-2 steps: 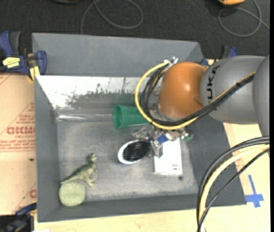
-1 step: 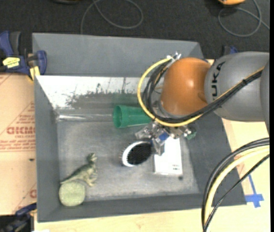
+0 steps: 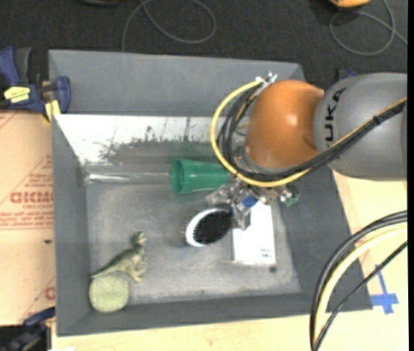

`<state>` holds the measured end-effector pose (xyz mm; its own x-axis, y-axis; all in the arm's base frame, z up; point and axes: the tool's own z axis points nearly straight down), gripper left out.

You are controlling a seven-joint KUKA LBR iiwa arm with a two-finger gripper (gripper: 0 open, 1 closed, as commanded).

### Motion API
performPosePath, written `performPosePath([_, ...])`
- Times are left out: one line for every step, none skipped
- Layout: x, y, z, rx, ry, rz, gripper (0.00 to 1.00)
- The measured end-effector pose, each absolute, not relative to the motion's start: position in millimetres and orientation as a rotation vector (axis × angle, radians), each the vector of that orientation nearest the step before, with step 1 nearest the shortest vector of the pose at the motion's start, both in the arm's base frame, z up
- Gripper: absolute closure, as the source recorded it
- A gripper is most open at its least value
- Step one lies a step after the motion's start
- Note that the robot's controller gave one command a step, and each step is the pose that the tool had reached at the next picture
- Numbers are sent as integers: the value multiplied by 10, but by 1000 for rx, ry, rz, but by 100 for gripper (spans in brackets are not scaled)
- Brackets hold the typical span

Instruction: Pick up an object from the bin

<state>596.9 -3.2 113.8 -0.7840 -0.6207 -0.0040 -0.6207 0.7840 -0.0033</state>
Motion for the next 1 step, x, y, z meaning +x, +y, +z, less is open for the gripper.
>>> performPosePath([5973,-32,1217,-1029,2961,-3,100])
